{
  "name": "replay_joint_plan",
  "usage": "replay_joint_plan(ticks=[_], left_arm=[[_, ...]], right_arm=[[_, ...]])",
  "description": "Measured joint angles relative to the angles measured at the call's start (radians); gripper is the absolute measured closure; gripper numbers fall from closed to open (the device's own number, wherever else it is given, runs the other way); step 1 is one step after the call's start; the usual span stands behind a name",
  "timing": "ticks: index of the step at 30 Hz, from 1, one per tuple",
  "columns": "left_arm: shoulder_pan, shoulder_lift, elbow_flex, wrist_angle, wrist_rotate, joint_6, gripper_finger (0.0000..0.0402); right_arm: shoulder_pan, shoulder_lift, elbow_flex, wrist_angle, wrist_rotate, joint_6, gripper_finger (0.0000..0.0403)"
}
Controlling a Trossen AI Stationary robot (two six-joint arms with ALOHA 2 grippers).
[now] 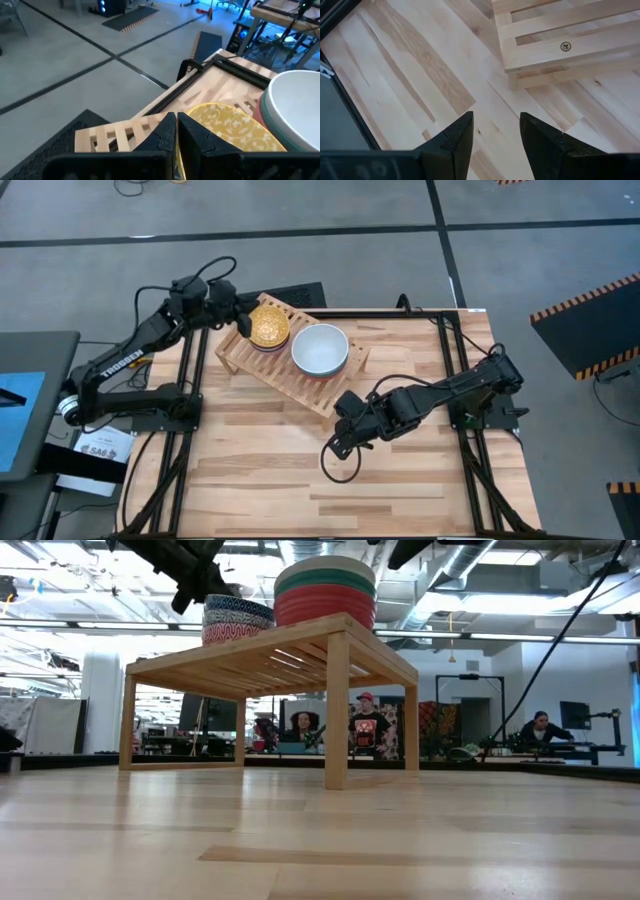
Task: Place and stack bowls onto a shelf
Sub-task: Stack the yellow bowl on the top of red bowl on the shelf
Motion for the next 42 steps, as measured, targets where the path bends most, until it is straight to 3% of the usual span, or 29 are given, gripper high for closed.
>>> replay_joint_plan(ticks=[23,32,35,40,42], left_arm=[[-0.013,0.026,0.001,0.005,0.0,0.023,0.0401],[-0.113,-0.074,-0.002,0.072,0.011,0.043,0.0401],[-0.143,-0.12,-0.069,0.124,0.011,0.044,0.0401],[-0.152,-0.234,-0.253,0.382,0.007,-0.031,0.0401],[-0.15,-0.272,-0.294,0.412,-0.009,-0.038,0.0401]], right_arm=[[-0.001,0.0,0.0,0.0,0.0,-0.001,0.0217],[-0.002,0.0,0.0,0.0,0.0,0.0,0.0217],[-0.007,0.0,0.0,0.0,0.0,0.0,0.0217],[-0.008,0.0,0.0,0.0,0.001,0.017,0.0217],[-0.008,0.0,0.0,0.0,0.001,0.025,0.0217]])
